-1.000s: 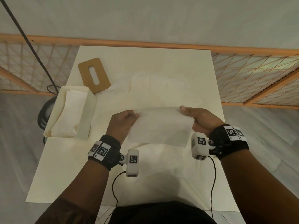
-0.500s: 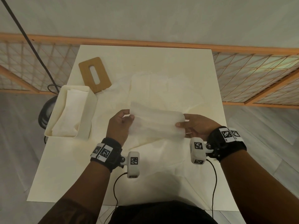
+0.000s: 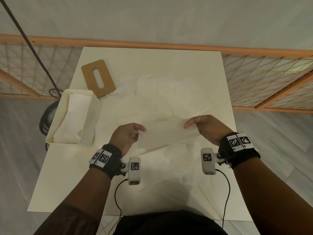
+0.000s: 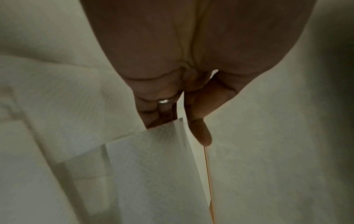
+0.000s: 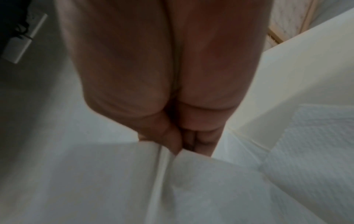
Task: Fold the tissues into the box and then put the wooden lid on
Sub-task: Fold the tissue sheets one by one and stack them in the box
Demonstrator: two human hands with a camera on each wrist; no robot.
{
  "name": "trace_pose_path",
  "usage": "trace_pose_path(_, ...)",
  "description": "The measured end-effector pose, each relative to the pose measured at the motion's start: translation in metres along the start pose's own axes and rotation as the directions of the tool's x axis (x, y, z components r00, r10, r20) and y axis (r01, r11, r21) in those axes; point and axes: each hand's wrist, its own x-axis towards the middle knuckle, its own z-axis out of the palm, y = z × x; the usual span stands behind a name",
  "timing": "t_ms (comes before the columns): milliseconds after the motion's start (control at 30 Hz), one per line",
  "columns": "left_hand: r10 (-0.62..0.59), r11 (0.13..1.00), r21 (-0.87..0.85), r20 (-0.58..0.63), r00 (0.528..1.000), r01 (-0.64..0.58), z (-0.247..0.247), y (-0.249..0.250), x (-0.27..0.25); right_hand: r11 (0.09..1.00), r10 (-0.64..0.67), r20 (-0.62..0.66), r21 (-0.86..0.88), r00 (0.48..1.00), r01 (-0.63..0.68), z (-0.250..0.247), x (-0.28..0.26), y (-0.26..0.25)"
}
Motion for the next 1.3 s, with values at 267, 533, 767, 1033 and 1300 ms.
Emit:
trace_pose_path(267,-0.051,0.982,0.183,-0.024,0.998,0.055,-0.002,-0.016,-0.006,0.950,0.212,0.044,0.227,0.976,-0.216,0.005,-0.010,0.010)
trace_pose_path(533,0.018,0.734,0.679,0.005,1.000,-0.017,-0.019,-0.059,-0.048,0.905,0.164,-0.014,-0.396,0.986,-0.156,0.031,-0.015,0.071)
trace_pose_path(767,0.150,0.511,0.853,0.039,0.988,-0.111,-0.011,-0.100,-0.047,0.653,-0.052,-0.232,-0.744,0.971,-0.143,0.059,0.004,0.074)
trace_pose_path(1033,0.186,0.337,0.934,0.062,0.981,-0.122,-0.001,-0.103,-0.045,0.610,0.131,-0.064,-0.781,0.989,-0.131,0.155,0.077,0.045)
trace_pose_path(1300,0.144,0.250,0.959,0.099,0.985,-0.133,-0.005,-0.100,-0.038,0.795,0.016,-0.059,-0.605,0.998,-0.049,0.163,0.086,0.028)
